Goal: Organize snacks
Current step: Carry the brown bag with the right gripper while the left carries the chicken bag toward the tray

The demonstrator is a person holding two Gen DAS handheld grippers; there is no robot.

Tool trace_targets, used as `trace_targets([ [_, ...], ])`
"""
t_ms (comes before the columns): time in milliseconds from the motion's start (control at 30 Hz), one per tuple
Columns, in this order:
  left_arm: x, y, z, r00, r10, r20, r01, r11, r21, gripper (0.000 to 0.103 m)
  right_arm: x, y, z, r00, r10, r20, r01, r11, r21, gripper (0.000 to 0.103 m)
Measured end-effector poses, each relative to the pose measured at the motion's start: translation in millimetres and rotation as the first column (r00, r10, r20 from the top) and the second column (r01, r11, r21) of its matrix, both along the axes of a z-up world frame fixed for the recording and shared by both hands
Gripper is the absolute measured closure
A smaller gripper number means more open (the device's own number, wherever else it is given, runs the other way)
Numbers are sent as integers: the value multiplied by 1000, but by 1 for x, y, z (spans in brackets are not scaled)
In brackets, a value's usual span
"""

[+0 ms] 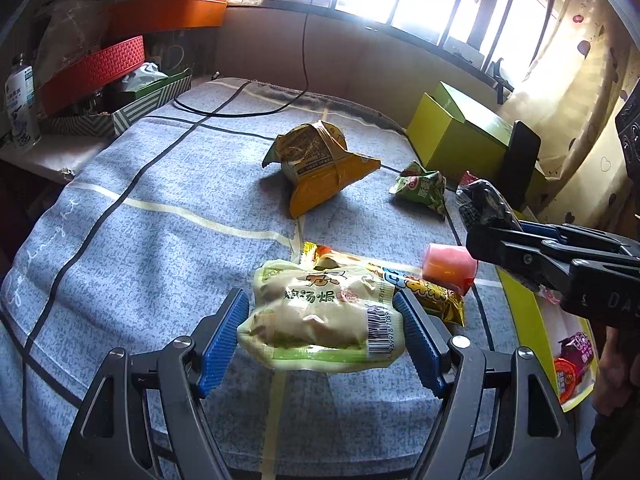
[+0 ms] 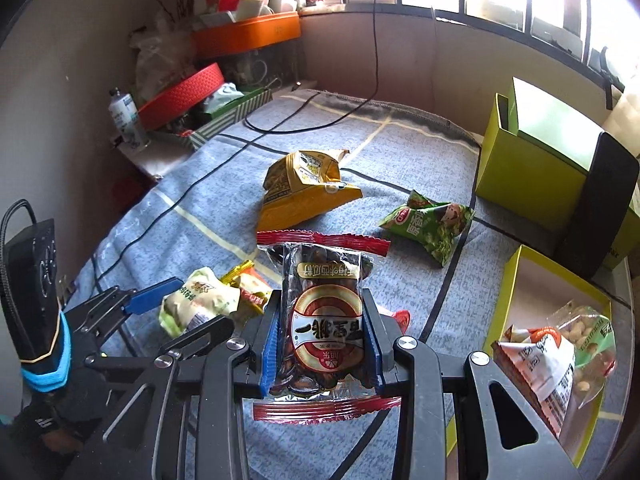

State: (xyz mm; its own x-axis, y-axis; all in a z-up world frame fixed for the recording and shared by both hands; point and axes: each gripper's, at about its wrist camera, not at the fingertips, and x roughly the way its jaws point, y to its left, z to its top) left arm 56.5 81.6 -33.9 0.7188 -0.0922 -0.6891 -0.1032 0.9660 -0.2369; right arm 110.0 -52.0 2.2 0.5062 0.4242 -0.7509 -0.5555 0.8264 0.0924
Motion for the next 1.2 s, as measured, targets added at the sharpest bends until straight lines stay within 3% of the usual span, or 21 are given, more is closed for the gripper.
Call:
trace_targets([
  [733,-17,-46,36,998,-55,34,50,991,120,28,-50,-58,11,998,-53,28,49,988,145,70],
  [1200,-16,-78,45,991,-129,37,123,984,126,28,-64,-101,18,990,-135,43,124,974,191,70],
])
